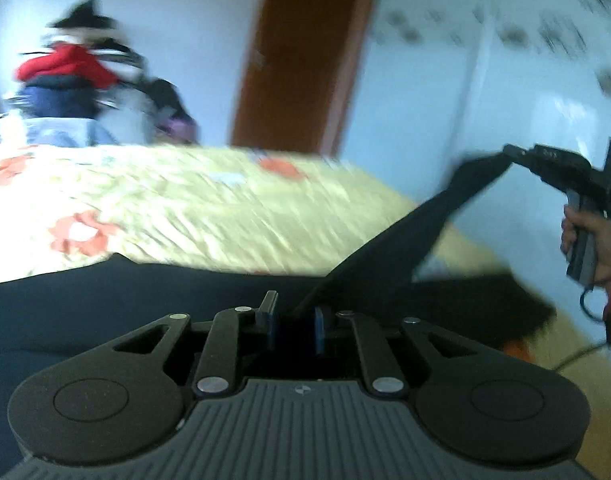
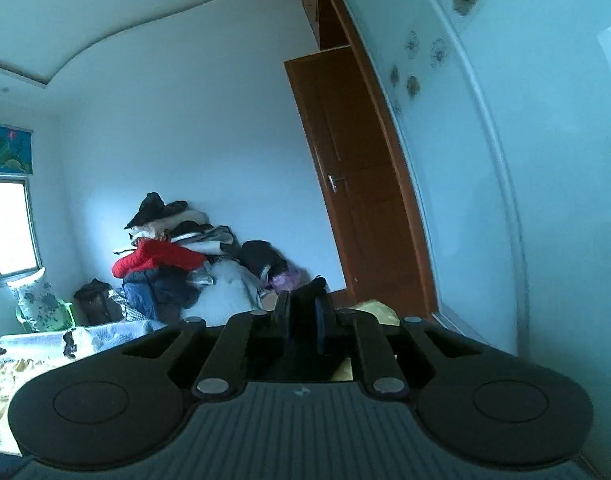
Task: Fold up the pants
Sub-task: 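Lower the folded edge onto the trousers and open both tools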
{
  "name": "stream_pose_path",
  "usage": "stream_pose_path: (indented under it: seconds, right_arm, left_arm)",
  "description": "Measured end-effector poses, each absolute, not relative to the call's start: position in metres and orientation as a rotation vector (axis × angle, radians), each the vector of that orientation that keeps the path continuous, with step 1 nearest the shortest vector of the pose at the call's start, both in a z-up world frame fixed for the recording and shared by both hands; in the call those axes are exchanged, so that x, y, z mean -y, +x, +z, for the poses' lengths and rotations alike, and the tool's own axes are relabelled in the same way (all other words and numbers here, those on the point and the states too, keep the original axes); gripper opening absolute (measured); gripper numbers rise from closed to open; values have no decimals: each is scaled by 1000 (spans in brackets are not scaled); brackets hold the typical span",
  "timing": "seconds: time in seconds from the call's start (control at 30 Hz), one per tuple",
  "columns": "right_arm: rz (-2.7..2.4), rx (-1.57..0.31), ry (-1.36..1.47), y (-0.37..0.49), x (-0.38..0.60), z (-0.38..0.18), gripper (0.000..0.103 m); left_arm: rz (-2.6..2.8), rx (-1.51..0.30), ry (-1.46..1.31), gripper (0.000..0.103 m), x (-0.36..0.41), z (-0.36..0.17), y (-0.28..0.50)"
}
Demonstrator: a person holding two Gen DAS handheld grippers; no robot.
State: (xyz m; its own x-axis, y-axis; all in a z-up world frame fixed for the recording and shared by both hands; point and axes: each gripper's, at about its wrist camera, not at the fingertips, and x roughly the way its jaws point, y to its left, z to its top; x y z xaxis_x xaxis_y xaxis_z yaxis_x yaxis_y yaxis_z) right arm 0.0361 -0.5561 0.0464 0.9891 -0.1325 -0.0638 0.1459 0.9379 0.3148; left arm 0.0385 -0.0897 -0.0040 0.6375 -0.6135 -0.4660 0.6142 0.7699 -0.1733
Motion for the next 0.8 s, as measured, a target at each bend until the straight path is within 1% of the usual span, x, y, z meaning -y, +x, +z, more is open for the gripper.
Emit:
stream_pose_path:
  seconds: [0.1,0.2,0.33,0.53,0.6,0.67,0.7,0.73,0.77,0.8]
  right_arm:
    - [-239,-208,459,2,577,4,11]
    - [-319,-308,549,-44,583,-34,10]
    - [-371,-346,606,-80,579,-60,9]
    - [-519,-428,608,-98,579,-66,11]
    - [-616,-356,596,-110,574,-56,12]
    - [-557,-302,580,-112,568,-46,12]
    - [-480,-333,563,-103,564,-42,13]
    - [-406,-380,541,-91,558,-41,17]
    - [-340,-418,515,-79,551,-40,25]
    - [-278,-446,493,-68,544,-42,31]
  left_arm:
    - [-788,-595,110,22,99,-18,26]
    - [-839,-628,182,22,107,-33,12]
    - [-851,-630,220,21,103,-36,7]
    - [-836,-665,222,22,100,-35,13]
    - [-848,-666,201,23,96,-32,10]
    - [-869,-673,183,26,96,-28,7]
    - [-873,-674,172,27,95,-25,6]
    - [-882,-672,155,27,94,-22,5]
    - [-896,-671,129,29,93,-19,5]
    - [-905,-670,101,32,91,-16,5]
